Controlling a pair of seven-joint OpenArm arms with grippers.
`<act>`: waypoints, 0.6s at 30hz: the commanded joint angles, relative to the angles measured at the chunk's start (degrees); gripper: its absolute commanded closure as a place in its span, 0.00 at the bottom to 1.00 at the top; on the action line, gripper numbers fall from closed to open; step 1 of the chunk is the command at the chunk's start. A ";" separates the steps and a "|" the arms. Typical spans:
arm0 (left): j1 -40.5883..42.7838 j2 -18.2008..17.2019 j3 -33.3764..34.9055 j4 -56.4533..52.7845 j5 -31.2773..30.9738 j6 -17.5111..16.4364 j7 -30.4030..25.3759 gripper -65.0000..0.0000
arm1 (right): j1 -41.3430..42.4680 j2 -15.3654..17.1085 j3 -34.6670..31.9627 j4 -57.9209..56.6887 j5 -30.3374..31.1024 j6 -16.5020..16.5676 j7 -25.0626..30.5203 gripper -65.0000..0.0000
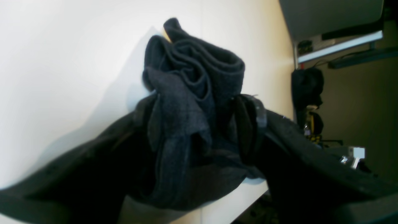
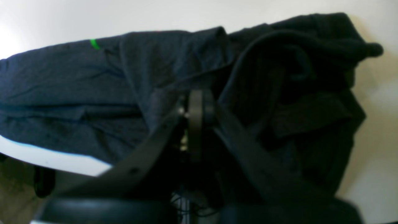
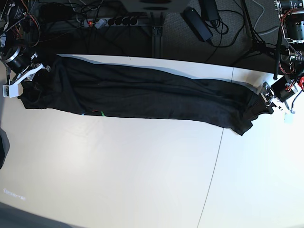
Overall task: Fold the T-shirt properly
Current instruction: 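Regrasp the strip end with the left gripper and tug it outward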
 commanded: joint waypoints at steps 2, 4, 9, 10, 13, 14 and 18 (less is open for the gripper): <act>-0.59 -0.37 -0.26 0.55 -1.15 -0.95 -0.11 0.41 | 0.11 0.94 0.46 0.81 1.09 3.78 1.11 1.00; -0.59 -0.02 -0.26 0.55 -1.15 -0.95 -0.11 0.41 | 0.11 0.94 0.46 0.81 1.11 3.78 1.14 1.00; -0.59 0.70 -0.26 0.55 -0.68 -0.95 -0.81 0.41 | 0.13 0.94 0.46 0.81 1.11 3.78 1.14 1.00; -0.59 0.87 -0.26 0.55 -0.44 -0.95 -1.20 0.41 | 0.11 0.94 0.46 0.81 1.11 3.78 1.16 1.00; -0.59 1.09 -0.26 0.55 2.29 -0.95 -3.17 0.41 | 0.11 0.94 0.46 0.81 1.11 3.78 1.14 1.00; -0.59 1.09 -0.26 0.55 3.15 -0.95 -3.78 0.41 | 0.11 0.94 0.46 0.81 1.11 3.78 1.14 1.00; -0.59 1.09 -0.26 0.55 6.23 -0.95 -5.53 0.59 | 0.11 0.94 0.46 0.81 1.11 3.78 1.16 1.00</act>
